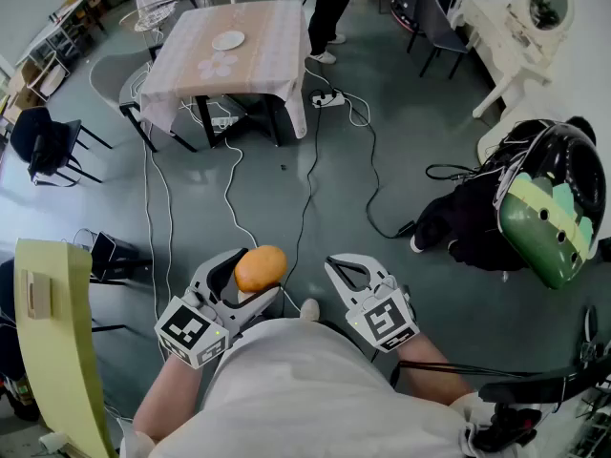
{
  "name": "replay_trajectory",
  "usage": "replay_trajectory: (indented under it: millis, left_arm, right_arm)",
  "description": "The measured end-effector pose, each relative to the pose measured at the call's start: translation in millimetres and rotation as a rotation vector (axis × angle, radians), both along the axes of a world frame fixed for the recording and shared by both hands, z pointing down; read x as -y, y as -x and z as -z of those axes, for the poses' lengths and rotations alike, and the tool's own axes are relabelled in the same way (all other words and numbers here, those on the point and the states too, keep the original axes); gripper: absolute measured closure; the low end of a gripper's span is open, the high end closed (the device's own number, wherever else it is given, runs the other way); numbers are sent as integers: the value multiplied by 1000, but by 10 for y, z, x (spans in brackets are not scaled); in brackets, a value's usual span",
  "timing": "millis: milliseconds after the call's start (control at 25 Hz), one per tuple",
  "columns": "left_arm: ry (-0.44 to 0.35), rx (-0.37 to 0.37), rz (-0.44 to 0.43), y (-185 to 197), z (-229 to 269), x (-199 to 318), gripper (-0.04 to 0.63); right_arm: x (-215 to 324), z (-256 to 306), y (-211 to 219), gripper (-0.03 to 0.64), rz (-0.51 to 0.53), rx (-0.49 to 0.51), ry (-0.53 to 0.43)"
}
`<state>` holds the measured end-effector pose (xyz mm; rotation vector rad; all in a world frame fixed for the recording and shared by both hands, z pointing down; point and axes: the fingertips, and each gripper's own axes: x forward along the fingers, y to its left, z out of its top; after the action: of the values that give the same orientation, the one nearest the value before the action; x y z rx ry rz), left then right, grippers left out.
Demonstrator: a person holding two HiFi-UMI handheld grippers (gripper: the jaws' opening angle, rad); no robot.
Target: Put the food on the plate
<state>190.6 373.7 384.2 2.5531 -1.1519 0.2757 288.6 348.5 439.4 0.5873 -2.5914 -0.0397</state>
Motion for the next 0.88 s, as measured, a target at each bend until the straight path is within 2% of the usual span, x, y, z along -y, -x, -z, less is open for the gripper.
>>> replay_trajectory:
  millis: [120, 480, 680, 880]
  left_arm:
    - [-6, 7, 19, 77, 72, 96, 247]
    - [10, 5, 99, 435, -96, 69, 247]
    - [6, -16, 70, 705, -187, 306, 247]
    - [-37, -38, 27, 1194, -98, 711, 247]
  right_arm:
    - [102, 91, -9, 606, 6, 4, -5]
    - [81, -177, 225, 606, 54, -14, 11]
    - [266, -203, 462, 604, 25, -18, 30]
    - [600, -96, 900, 603, -37, -31, 20]
